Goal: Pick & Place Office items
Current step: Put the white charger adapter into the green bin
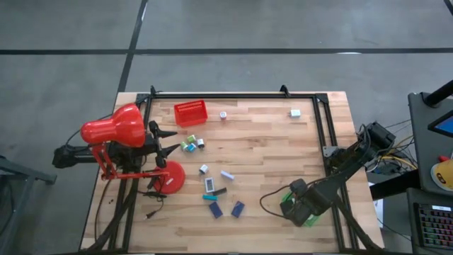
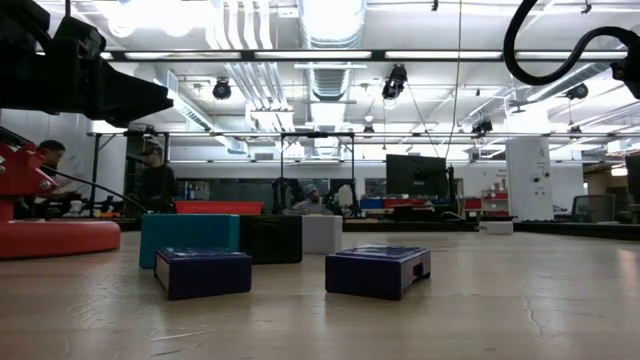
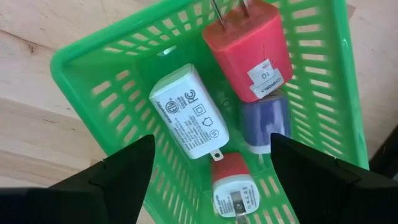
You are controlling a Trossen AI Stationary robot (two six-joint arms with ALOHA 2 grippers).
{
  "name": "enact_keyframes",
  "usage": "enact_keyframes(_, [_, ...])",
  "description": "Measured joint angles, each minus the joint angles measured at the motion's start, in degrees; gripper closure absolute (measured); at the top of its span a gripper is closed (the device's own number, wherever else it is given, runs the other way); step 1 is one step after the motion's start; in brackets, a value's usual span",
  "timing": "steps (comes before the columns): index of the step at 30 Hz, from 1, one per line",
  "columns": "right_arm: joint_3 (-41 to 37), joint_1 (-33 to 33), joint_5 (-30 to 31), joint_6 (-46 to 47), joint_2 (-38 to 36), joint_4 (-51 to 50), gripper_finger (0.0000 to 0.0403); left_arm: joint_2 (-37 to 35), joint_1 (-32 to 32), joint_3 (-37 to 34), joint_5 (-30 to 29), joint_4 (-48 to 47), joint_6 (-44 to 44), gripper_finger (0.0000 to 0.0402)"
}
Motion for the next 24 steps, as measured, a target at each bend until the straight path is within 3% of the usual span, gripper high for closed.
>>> enact_keyframes(6, [0.08,-0.09,1.11,0.44,-0.94,-0.06,0.0097,0.0,0.0,0.01,0.0,-0.01,0.0,0.0156])
enact_keyframes(16, [1.07,-0.49,7.12,2.81,-10.58,-5.33,0.0111,0.0,0.0,0.01,-0.02,-0.02,0.0,0.0156])
enact_keyframes(21, [1.01,-4.07,9.47,1.03,-16.04,-9.89,0.0112,0.0,0.02,0.0,-0.01,-0.01,-0.01,0.0156])
enact_keyframes(24, [1.01,-8.08,9.72,-4.59,-18.72,-13.71,0.0109,0.0,0.02,-0.01,0.0,-0.02,-0.02,0.0156])
